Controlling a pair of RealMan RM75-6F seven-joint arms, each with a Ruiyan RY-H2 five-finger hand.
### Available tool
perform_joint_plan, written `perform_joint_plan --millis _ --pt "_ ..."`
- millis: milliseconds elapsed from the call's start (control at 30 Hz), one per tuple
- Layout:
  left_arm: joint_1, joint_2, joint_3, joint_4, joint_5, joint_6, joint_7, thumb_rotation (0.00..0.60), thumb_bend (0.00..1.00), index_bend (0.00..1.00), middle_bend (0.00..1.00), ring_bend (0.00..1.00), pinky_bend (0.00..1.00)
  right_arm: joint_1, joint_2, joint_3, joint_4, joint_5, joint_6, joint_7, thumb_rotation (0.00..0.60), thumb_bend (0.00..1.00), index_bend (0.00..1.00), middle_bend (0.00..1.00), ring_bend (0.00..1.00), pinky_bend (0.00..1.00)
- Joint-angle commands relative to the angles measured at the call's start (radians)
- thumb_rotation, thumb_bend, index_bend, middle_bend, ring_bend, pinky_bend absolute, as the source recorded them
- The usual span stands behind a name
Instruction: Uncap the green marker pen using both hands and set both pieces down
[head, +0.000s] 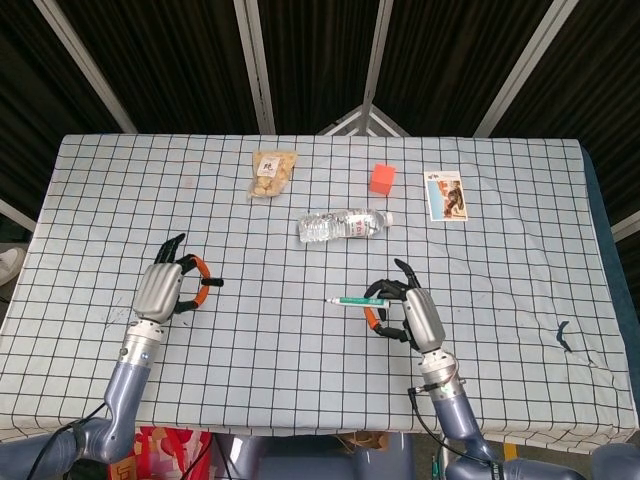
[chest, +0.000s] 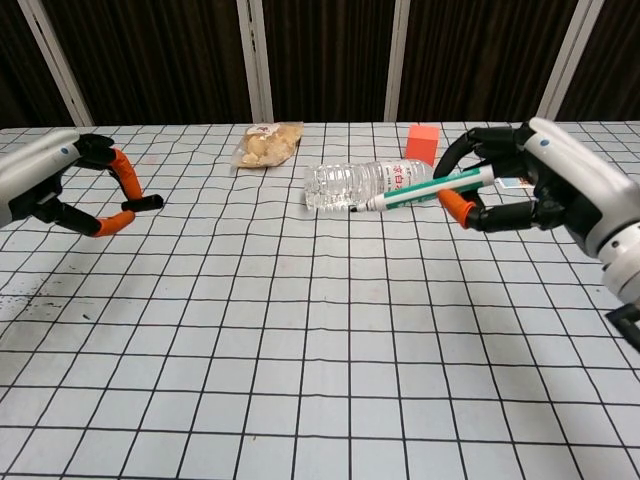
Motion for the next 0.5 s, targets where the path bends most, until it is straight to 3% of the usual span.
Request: perform_joint_plan --millis 33,367,500 --pt "-0.007 -0.020 -0.001 0.021 -0.007 -0.022 0.034 0.600 0.52 0.68 0.42 0.00 0.00 -0.009 -0.064 -0.007 0.084 -0.014 0.002 0.031 0.600 0.71 0.98 0.78 0.51 0.09" --pt "-0.044 -0.094 -0.009 0.101 -0.059 -0.098 0.204 0.600 0.50 0.65 0.39 0.00 0.00 -0.011 -0.121 -0.012 0.171 -0.042 -0.015 0.046 0.600 0.72 0.99 0.78 0.51 0.09" --pt "-0.053 -0.100 -0.020 0.083 -0.060 -0.095 0.249 0.600 0.47 0.51 0.31 0.00 0.00 -0.014 -0.119 -0.007 0.174 -0.042 -0.020 0.047 0.600 0.72 0.99 0.78 0.51 0.09"
